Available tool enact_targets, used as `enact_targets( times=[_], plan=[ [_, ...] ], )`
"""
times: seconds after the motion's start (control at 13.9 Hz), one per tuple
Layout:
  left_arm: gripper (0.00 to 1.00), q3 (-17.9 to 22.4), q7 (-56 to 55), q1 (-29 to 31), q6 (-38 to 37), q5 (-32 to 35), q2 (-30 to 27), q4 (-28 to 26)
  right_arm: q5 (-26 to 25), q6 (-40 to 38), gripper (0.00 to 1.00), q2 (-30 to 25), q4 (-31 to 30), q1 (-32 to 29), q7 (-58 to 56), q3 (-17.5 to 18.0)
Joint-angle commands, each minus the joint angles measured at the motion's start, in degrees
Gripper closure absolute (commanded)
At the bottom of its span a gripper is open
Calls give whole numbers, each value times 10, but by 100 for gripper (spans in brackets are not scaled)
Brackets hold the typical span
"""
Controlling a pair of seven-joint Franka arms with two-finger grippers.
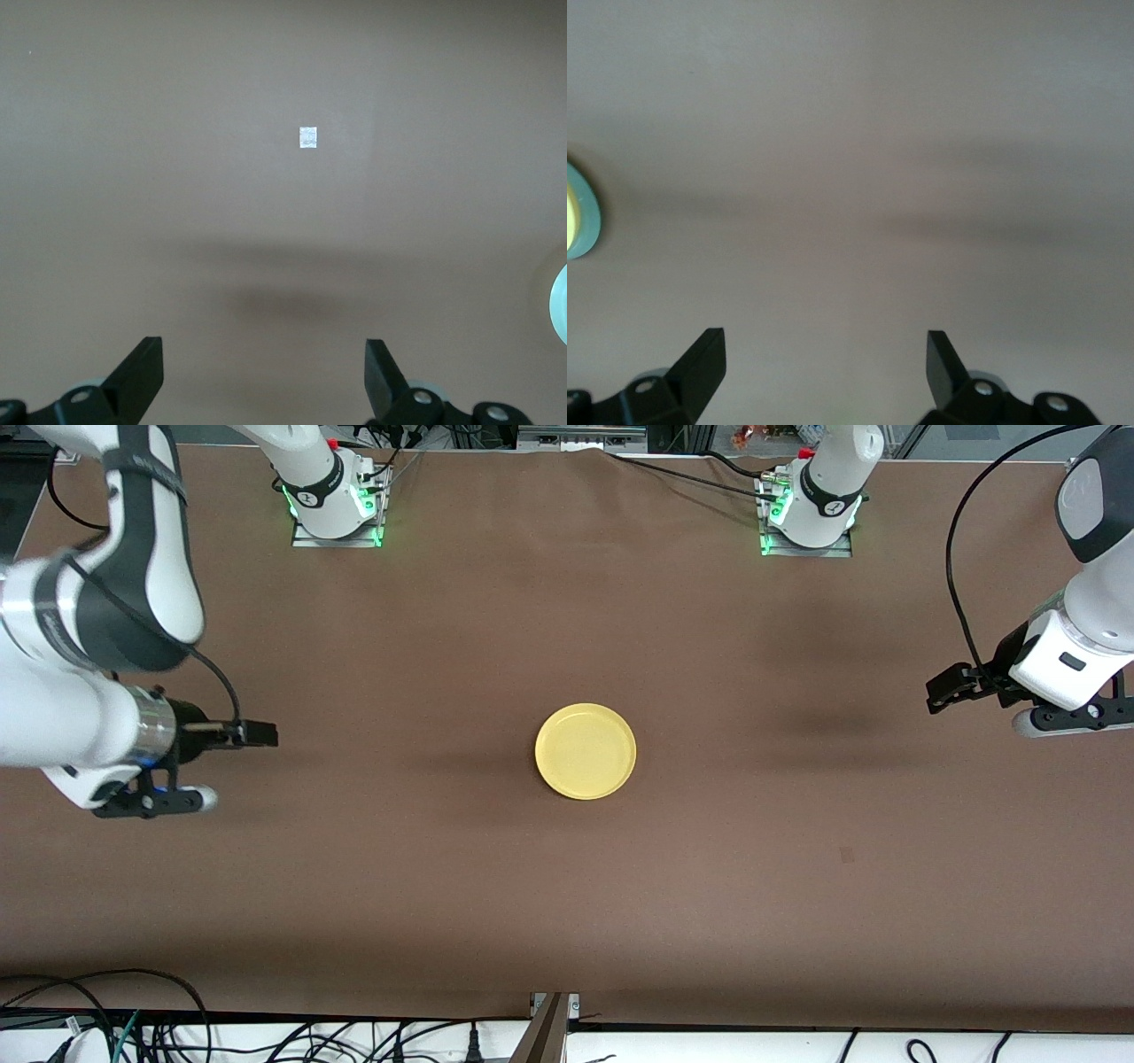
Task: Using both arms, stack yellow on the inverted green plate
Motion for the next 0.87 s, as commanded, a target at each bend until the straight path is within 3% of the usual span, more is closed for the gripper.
enact_targets(
  times=[0.0,0.29,0.43,0.79],
  plan=[
    [0,-5,12,0,3,-3,-10,-3,-27,-5,0,-103,-74,-50,-1,37],
    [0,-5,12,2,3,-5,-9,-3,-39,-6,0,-154,-86,-81,-3,39],
    [0,-5,12,2,3,-5,-8,-3,-67,-40,0,-177,-92,-105,-18,71],
    [0,-5,12,1,3,-7,-6,-3,-86,-52,0,-161,-82,-101,-18,76]
  ],
)
